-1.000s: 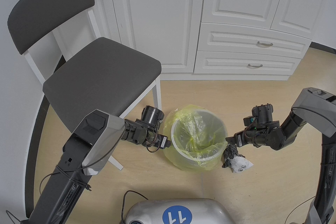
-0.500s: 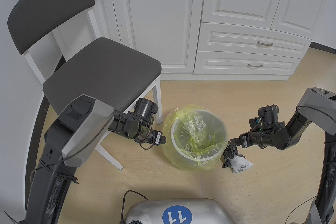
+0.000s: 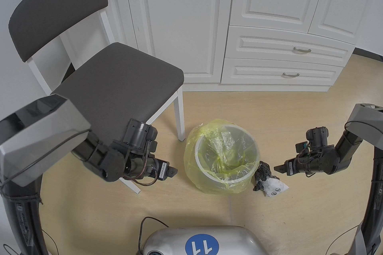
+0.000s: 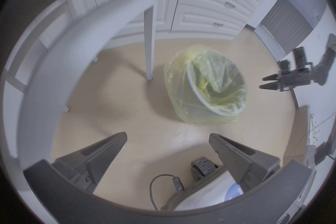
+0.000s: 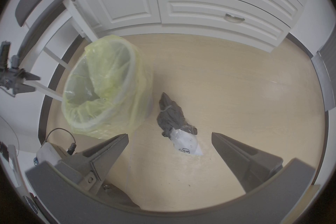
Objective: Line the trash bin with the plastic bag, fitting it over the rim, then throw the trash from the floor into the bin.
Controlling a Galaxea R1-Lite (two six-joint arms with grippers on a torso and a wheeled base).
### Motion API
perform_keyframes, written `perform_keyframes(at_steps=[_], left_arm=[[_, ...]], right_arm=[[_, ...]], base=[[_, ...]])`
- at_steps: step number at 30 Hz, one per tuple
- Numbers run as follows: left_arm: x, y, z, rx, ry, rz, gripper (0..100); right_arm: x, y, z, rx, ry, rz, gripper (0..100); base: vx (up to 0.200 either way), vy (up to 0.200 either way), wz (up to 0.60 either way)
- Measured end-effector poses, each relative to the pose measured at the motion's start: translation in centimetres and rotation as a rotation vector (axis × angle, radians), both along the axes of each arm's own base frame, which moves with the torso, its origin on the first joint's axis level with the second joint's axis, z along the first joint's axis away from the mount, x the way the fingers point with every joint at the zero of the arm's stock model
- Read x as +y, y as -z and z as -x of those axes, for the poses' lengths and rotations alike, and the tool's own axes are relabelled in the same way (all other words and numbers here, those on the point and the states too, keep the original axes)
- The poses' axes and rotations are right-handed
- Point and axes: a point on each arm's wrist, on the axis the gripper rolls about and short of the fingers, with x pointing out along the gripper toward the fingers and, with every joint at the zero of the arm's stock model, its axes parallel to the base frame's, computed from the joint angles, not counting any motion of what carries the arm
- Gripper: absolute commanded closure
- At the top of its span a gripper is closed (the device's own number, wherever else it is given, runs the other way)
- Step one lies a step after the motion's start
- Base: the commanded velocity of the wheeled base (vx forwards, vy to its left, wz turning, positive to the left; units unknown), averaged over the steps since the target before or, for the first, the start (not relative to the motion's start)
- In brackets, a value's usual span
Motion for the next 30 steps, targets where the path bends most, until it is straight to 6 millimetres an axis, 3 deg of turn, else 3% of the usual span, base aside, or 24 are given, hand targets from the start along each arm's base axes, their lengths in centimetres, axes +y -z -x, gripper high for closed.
perform_keyframes(at_steps=[8,21,30], left_arm=[[1.1,-4.6,6.8,-0.196,0.043,0.132,0],[4.6,-9.8,14.4,-0.348,0.039,0.284,0],[7.3,-12.6,18.6,-0.472,0.038,0.369,0]], right_arm=[[-2.7,2.6,-2.9,0.025,0.055,-0.072,0],[-4.1,3.0,-12.1,-0.027,0.136,-0.208,0],[-3.2,6.7,-13.7,0.155,0.099,-0.167,0]], base=[[0.0,0.0,0.0],[0.0,0.0,0.0],[0.0,0.0,0.0]])
